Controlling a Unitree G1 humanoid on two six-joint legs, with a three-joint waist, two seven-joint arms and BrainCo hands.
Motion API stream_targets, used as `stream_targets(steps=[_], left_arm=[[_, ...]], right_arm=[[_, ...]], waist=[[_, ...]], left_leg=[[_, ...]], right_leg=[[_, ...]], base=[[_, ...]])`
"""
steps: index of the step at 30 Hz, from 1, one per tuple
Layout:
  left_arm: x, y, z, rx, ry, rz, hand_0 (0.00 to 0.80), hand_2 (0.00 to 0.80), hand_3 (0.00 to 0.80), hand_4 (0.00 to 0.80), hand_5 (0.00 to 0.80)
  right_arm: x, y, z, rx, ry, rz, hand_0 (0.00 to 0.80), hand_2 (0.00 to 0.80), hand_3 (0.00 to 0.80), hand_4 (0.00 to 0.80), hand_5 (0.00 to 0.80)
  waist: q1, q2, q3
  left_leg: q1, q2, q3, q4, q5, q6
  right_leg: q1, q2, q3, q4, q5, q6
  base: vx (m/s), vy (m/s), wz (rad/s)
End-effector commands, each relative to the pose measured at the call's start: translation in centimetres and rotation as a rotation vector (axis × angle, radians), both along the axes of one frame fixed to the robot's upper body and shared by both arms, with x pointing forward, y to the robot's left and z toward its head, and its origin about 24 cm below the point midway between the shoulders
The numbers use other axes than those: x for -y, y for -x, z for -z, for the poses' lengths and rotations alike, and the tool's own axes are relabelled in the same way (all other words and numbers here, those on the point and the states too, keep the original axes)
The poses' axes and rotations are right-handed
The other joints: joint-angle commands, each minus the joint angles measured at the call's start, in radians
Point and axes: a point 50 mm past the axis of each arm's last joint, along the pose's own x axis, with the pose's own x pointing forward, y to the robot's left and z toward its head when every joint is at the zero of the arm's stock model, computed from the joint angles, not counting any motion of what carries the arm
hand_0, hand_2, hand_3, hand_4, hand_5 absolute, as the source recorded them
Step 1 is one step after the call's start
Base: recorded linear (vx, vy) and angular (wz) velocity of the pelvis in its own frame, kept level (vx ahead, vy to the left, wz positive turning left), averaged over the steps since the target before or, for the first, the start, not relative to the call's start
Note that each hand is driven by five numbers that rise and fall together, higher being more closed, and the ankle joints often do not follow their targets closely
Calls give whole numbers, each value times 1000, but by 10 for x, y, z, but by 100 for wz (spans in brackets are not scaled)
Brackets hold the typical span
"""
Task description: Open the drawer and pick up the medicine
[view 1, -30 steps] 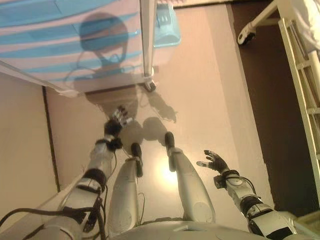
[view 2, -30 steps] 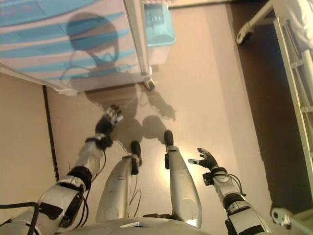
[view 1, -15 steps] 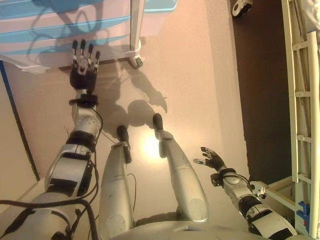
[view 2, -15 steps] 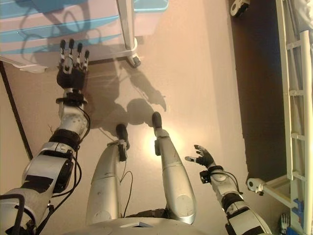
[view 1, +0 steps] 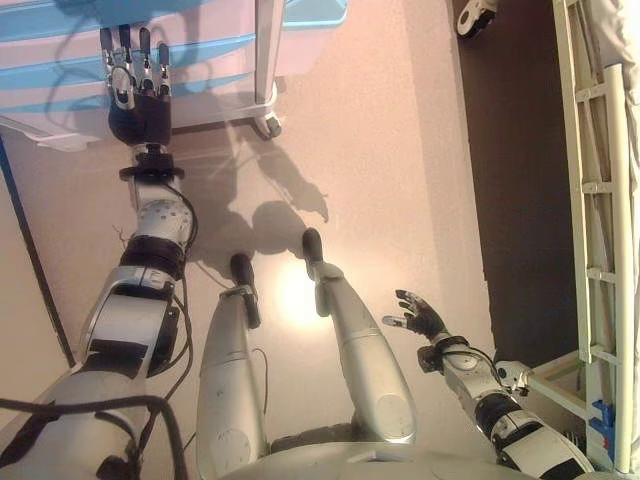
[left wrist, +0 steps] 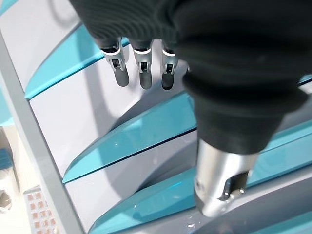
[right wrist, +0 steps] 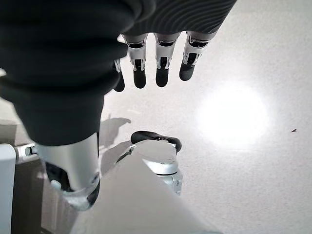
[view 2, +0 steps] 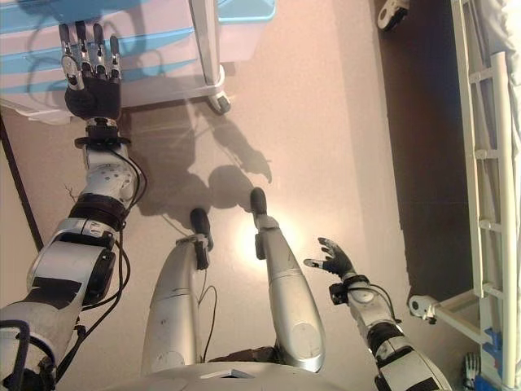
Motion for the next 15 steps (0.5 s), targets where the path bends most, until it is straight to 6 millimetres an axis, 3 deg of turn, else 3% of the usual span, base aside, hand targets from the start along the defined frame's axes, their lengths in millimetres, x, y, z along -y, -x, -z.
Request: stream_targets(steps=[1, 9, 15], left_arm=[[-22, 12, -56, 181, 22, -69, 0, 0, 0, 0, 0], [-32, 13, -61, 212, 85, -57, 0, 0, 0, 0, 0], [-32, 24, -81, 391, 50, -33, 0, 0, 0, 0, 0]], right_arm=[[14, 23, 8, -32, 7, 28, 0, 0, 0, 0, 0], [10, 24, 9, -38, -10, 24, 0, 0, 0, 0, 0], [9, 32, 14, -69, 3, 6, 0, 0, 0, 0, 0]], waist=[[15, 6, 0], [19, -3, 5], [23, -6, 8]], left_leg=[[1, -70, 13, 57, -113, 29], [1, -68, 14, 66, -120, 33], [18, -68, 15, 57, -122, 34]], right_leg=[[77, 34, -71, -94, 19, -17], [83, 36, -71, -98, 24, -12], [100, 36, -68, -107, 29, -8]], base=[[0, 0, 0], [5, -9, 3], [10, -3, 2]])
